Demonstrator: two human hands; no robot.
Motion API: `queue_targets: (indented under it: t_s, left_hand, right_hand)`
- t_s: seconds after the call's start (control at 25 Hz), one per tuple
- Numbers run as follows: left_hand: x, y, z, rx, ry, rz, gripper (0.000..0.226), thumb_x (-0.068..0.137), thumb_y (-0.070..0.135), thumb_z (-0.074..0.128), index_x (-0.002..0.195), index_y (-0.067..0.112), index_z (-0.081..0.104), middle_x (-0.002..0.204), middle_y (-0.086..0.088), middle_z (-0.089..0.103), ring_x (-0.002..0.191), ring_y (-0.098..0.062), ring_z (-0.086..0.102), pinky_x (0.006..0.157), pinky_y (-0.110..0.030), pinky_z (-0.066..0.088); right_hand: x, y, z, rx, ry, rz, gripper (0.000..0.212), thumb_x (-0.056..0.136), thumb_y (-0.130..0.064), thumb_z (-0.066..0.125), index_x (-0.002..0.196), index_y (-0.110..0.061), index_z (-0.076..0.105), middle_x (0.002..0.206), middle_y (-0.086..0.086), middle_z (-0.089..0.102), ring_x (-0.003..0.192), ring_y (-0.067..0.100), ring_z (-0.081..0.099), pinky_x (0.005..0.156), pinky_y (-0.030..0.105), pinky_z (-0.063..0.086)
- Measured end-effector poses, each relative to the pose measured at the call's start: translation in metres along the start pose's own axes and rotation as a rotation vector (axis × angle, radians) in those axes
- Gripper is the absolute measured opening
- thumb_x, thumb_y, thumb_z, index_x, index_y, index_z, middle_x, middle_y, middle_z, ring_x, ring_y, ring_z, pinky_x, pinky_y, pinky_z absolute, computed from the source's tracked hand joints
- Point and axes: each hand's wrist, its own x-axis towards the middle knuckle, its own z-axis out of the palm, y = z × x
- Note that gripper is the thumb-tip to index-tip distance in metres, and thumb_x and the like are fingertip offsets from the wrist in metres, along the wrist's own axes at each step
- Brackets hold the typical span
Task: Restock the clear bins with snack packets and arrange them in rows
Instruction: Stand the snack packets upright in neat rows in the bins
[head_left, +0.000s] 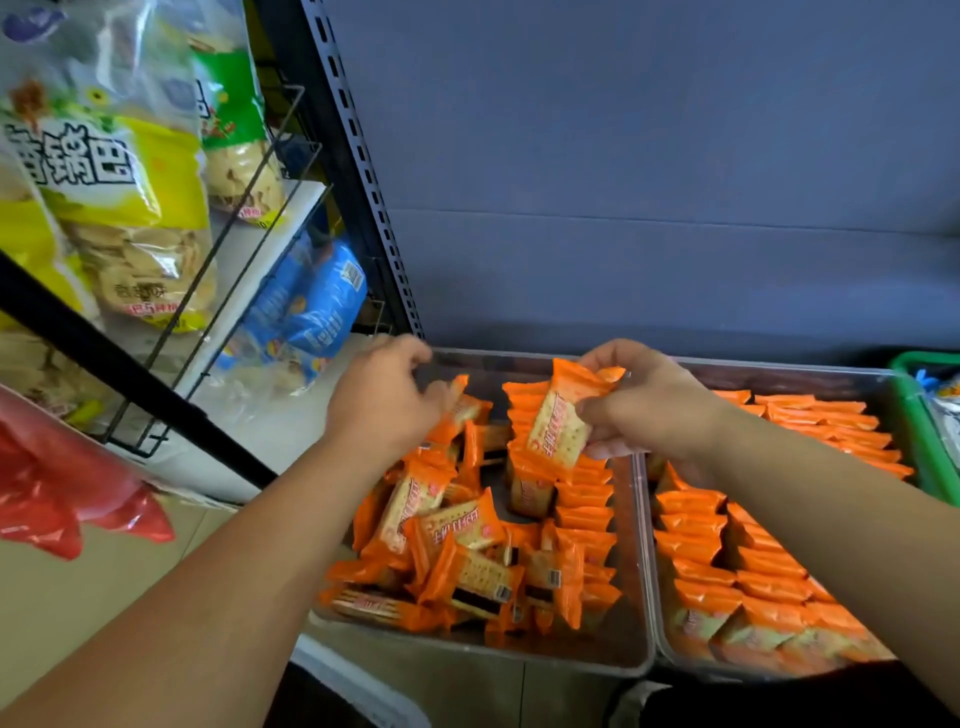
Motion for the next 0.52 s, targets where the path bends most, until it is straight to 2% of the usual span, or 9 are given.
queue_targets:
  t_s: [0.04, 0.08, 0.16, 0.2, 0.28, 0.36, 0.44, 0.52]
  left_hand:
    - [-0.003, 0.005, 0.003, -0.052, -0.109, 0.054, 0.025, 0.087, 0.034, 0.078, 0.11, 0.025, 0.071, 0.106, 0.008, 0.068, 0.099, -0.013, 0.066, 0.091, -0.04, 0.058]
    - [-0.008, 0.009, 0.009, -0.076, -0.296, 0.06, 0.026, 0.088, 0.033, 0.079, 0.112, 0.026, 0.073, 0.105, 0.009, 0.071, 0.098, -0.011, 0.068, 0.092, -0.04, 0.059]
    - [-0.02, 0.016, 0.016, 0.068, -0.708, 0.019, 0.042, 0.087, 0.035, 0.083, 0.126, 0.027, 0.071, 0.114, 0.009, 0.072, 0.103, -0.011, 0.069, 0.096, -0.037, 0.059]
    - [-0.025, 0.018, 0.018, 0.158, -0.835, 0.025, 0.053, 0.086, 0.034, 0.084, 0.136, 0.027, 0.065, 0.123, 0.007, 0.07, 0.11, -0.013, 0.067, 0.098, -0.037, 0.057]
    - [-0.029, 0.022, 0.02, 0.288, -0.932, 0.058, 0.071, 0.087, 0.028, 0.085, 0.15, 0.028, 0.052, 0.139, 0.004, 0.063, 0.122, -0.018, 0.062, 0.103, -0.038, 0.055]
    - [-0.03, 0.027, 0.022, 0.359, -0.945, 0.095, 0.071, 0.088, 0.021, 0.083, 0.151, 0.029, 0.05, 0.14, 0.002, 0.06, 0.126, -0.022, 0.059, 0.104, -0.04, 0.054]
    - [-0.032, 0.029, 0.025, 0.418, -0.959, 0.12, 0.058, 0.09, 0.02, 0.08, 0.144, 0.025, 0.058, 0.131, 0.001, 0.063, 0.119, -0.022, 0.06, 0.101, -0.04, 0.056]
    - [-0.034, 0.03, 0.026, 0.454, -0.966, 0.121, 0.041, 0.092, 0.022, 0.077, 0.131, 0.02, 0.067, 0.116, 0.0, 0.062, 0.104, -0.02, 0.06, 0.091, -0.038, 0.057]
  right_hand:
    - [0.0, 0.001, 0.001, -0.021, 0.0, -0.008, 0.035, 0.094, 0.002, 0.068, 0.113, -0.026, 0.06, 0.098, 0.013, 0.077, 0.076, 0.023, 0.079, 0.074, 0.041, 0.066]
    - [0.0, 0.002, 0.001, -0.042, 0.001, -0.007, 0.034, 0.094, 0.001, 0.069, 0.112, -0.026, 0.061, 0.097, 0.013, 0.076, 0.075, 0.022, 0.079, 0.073, 0.042, 0.067]
    - [0.001, 0.004, 0.001, -0.069, -0.003, 0.012, 0.034, 0.093, -0.001, 0.071, 0.113, -0.026, 0.061, 0.098, 0.013, 0.076, 0.077, 0.023, 0.079, 0.074, 0.044, 0.067]
    - [0.001, 0.005, 0.0, -0.072, -0.011, 0.021, 0.034, 0.093, -0.002, 0.072, 0.113, -0.027, 0.061, 0.1, 0.013, 0.077, 0.079, 0.024, 0.079, 0.074, 0.044, 0.067]
    - [0.002, 0.006, 0.0, -0.07, -0.014, 0.033, 0.035, 0.093, -0.003, 0.073, 0.115, -0.028, 0.06, 0.104, 0.012, 0.076, 0.083, 0.024, 0.079, 0.073, 0.041, 0.067]
    - [0.002, 0.006, -0.002, -0.069, 0.002, 0.038, 0.036, 0.093, -0.004, 0.074, 0.116, -0.028, 0.06, 0.105, 0.011, 0.075, 0.084, 0.024, 0.079, 0.069, 0.039, 0.066]
    - [0.002, 0.007, -0.002, -0.057, 0.008, 0.042, 0.038, 0.092, -0.005, 0.076, 0.117, -0.028, 0.059, 0.107, 0.012, 0.074, 0.086, 0.024, 0.078, 0.066, 0.037, 0.066]
    - [0.002, 0.008, -0.003, -0.06, 0.005, 0.045, 0.038, 0.092, -0.005, 0.076, 0.117, -0.028, 0.059, 0.107, 0.012, 0.075, 0.086, 0.024, 0.078, 0.066, 0.036, 0.065]
